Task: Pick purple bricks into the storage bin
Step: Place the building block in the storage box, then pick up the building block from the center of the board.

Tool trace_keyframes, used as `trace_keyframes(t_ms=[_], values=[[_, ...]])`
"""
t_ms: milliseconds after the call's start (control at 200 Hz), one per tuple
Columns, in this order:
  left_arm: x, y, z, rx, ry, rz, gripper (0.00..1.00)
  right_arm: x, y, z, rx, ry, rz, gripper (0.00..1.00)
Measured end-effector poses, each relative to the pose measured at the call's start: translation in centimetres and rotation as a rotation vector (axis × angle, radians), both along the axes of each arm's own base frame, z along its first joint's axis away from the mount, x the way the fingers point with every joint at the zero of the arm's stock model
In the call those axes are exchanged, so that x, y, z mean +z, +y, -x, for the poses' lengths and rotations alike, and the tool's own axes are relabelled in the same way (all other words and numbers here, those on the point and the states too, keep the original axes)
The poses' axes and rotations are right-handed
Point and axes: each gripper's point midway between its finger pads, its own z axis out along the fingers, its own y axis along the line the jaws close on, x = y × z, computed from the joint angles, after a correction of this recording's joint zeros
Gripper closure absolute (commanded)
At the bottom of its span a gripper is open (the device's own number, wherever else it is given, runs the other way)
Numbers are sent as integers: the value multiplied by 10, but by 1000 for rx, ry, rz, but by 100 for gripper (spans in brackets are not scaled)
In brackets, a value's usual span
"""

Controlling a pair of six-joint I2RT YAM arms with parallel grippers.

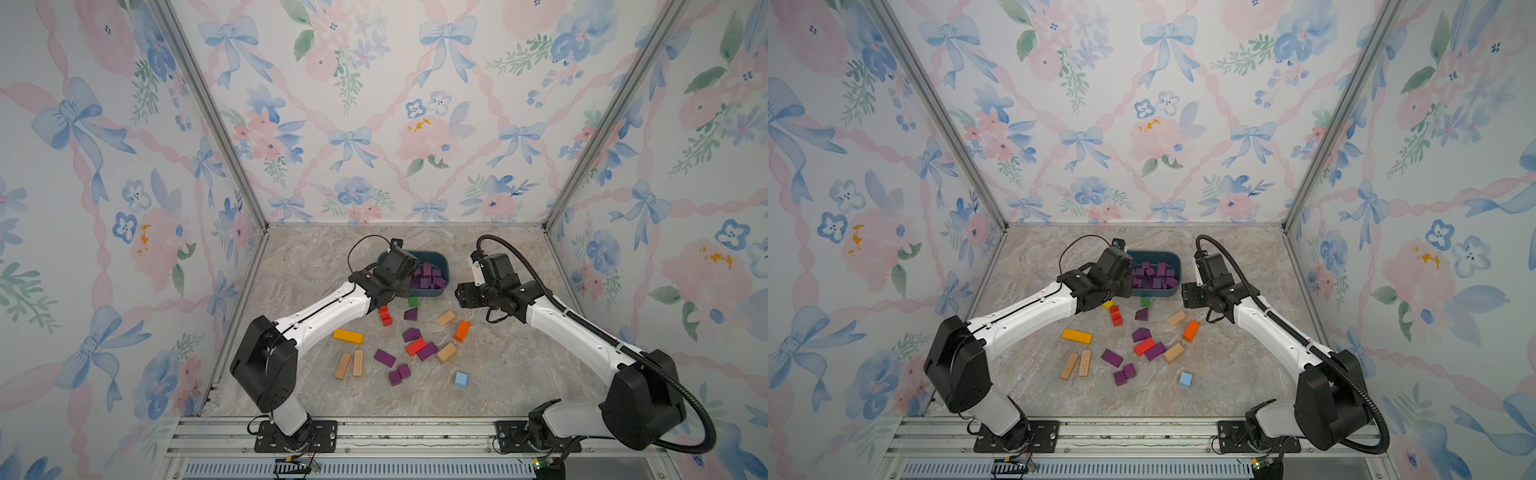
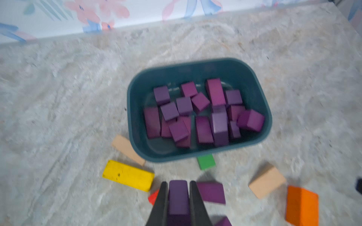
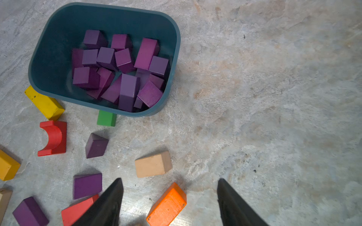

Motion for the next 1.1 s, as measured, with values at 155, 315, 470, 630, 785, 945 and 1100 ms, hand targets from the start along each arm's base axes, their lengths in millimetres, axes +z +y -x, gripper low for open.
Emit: trace_keyframes(t_ms=[155,315,470,630,785,945,1100], values=[[-24,2,-55,39,-3,-70,92,-1,1,2,3,11,-7,25],[-67,18,-98,78,50,-130,93,-7,8,9,19,33,-21,25],[-88,31,-126,92,74,-145,46,-10,18,16,44,44,-20,22],[-76,33,-138,90,48,-131,25,-8,25,21,61,45,-21,21],[-63,29,-136,63,31,-110,22,-6,39,35,114,46,-4,20],[-26,42,-105,54,-24,-54,20,-3,61,62,213,44,50,21],[30,68,-53,60,-175,75,19,-3,81,90,295,45,55,21]])
